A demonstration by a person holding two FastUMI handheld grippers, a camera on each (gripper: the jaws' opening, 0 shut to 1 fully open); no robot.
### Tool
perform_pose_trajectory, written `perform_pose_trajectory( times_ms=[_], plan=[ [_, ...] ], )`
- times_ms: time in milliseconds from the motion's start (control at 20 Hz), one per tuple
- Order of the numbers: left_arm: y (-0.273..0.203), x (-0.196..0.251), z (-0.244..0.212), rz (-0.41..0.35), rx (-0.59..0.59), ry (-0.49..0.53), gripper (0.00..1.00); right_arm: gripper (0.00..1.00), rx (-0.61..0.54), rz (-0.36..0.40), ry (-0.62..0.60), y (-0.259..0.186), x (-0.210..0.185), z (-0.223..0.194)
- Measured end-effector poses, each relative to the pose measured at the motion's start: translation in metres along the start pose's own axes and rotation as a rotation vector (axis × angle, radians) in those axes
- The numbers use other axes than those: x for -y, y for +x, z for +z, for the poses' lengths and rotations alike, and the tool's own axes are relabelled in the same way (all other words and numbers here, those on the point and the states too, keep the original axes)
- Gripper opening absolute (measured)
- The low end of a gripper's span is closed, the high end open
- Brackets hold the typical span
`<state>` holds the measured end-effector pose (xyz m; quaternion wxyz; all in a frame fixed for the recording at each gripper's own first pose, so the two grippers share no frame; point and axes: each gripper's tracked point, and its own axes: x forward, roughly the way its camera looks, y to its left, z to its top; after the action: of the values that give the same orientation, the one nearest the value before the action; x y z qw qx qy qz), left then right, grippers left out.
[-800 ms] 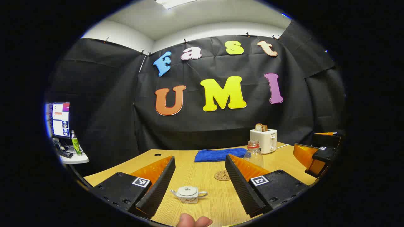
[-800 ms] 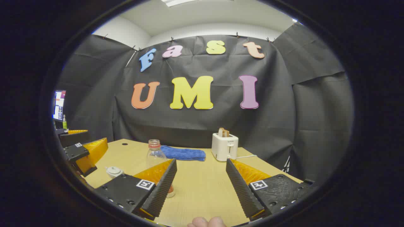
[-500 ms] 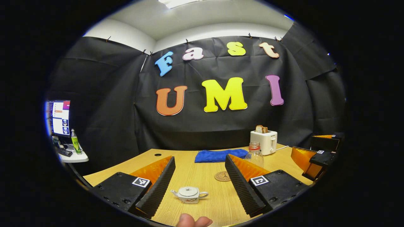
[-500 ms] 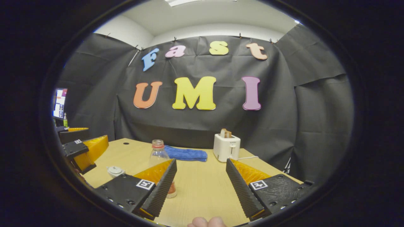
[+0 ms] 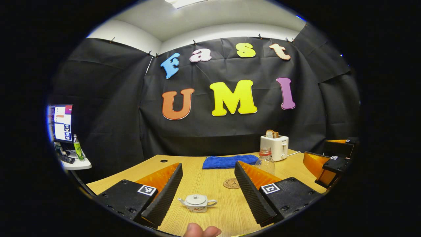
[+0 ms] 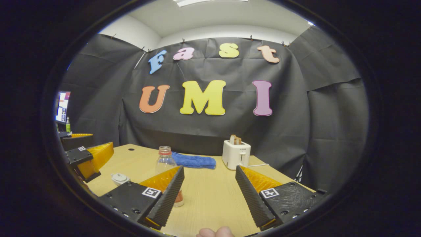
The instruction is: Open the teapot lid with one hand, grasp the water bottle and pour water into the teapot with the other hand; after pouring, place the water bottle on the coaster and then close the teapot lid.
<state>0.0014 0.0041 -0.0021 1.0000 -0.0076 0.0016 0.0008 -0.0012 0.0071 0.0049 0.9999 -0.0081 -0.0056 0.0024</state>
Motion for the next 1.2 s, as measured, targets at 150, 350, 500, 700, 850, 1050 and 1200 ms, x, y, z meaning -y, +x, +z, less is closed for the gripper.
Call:
perform_pose_trajectory(
  times_ms=[150, 350, 500, 700, 850, 1050, 1200],
  plan=[
    [-0.001, -0.002, 0.001, 0.004, 0.003, -0.002, 0.99, 0.94, 0.001, 0.001, -0.001, 0.0, -0.001, 0.0],
    [0.0, -0.001, 0.001, 0.006, 0.004, -0.006, 0.99, 0.94, -0.008, 0.009, 0.005, 0.0, -0.004, -0.003],
    [0.0, 0.001, -0.002, 0.006, -0.002, -0.01, 0.94, 0.94, -0.01, 0.017, 0.002, 0.001, -0.006, -0.003],
    [-0.003, -0.002, -0.011, 0.026, -0.013, 0.001, 0.99, 0.94, -0.014, 0.04, 0.006, 0.003, -0.009, -0.006],
    [-0.005, -0.002, -0.032, 0.016, -0.051, -0.008, 0.99, 0.94, -0.025, 0.049, 0.013, 0.004, -0.01, -0.016],
    [-0.005, -0.016, -0.074, 0.03, -0.145, 0.0, 0.99, 0.94, -0.053, 0.062, 0.019, 0.009, -0.01, -0.031],
    [0.001, -0.019, -0.093, 0.026, -0.202, -0.028, 0.99, 0.94, -0.066, 0.06, 0.025, 0.012, -0.006, -0.038]
  ],
)
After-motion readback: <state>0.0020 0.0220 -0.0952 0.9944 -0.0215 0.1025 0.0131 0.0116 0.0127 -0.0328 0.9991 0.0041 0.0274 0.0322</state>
